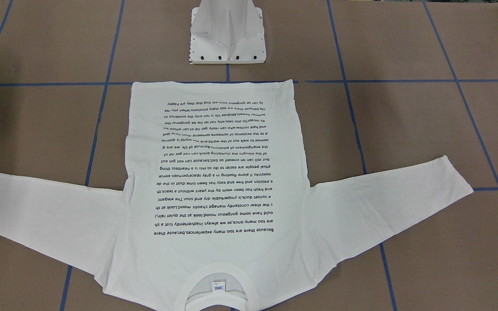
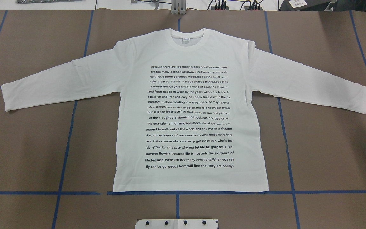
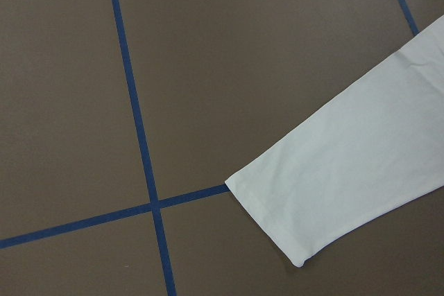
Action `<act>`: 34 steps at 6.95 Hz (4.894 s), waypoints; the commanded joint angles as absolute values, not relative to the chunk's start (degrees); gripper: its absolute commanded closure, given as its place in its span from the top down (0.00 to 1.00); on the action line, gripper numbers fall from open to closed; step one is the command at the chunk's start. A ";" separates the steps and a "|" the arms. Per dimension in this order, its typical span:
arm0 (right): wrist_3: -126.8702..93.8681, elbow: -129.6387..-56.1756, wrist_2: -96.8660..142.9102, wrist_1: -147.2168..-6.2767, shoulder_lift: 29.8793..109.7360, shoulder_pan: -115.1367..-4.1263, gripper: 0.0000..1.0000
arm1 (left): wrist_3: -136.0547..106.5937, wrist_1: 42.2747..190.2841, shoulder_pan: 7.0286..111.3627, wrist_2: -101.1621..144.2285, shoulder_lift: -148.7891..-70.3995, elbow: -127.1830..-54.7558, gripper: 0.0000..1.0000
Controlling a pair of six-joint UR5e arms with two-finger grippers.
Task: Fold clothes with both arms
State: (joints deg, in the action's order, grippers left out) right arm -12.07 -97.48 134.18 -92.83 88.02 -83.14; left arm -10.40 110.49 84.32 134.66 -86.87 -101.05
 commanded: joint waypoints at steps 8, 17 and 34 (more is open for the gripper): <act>-11.95 -97.21 134.56 -88.44 88.68 -76.93 1.00 | -10.28 113.55 84.20 134.56 -85.96 -99.75 1.00; -17.40 -73.67 131.49 -74.00 79.64 -72.60 0.83 | -10.46 115.93 84.02 134.82 -86.04 -99.40 1.00; -30.67 -59.15 128.14 -67.41 72.42 -73.12 0.63 | -10.46 115.66 84.20 134.82 -85.87 -102.65 1.00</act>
State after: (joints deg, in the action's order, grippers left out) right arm -29.59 -59.31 127.61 -67.99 72.20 -73.05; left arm -10.46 115.71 84.18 134.83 -85.88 -102.25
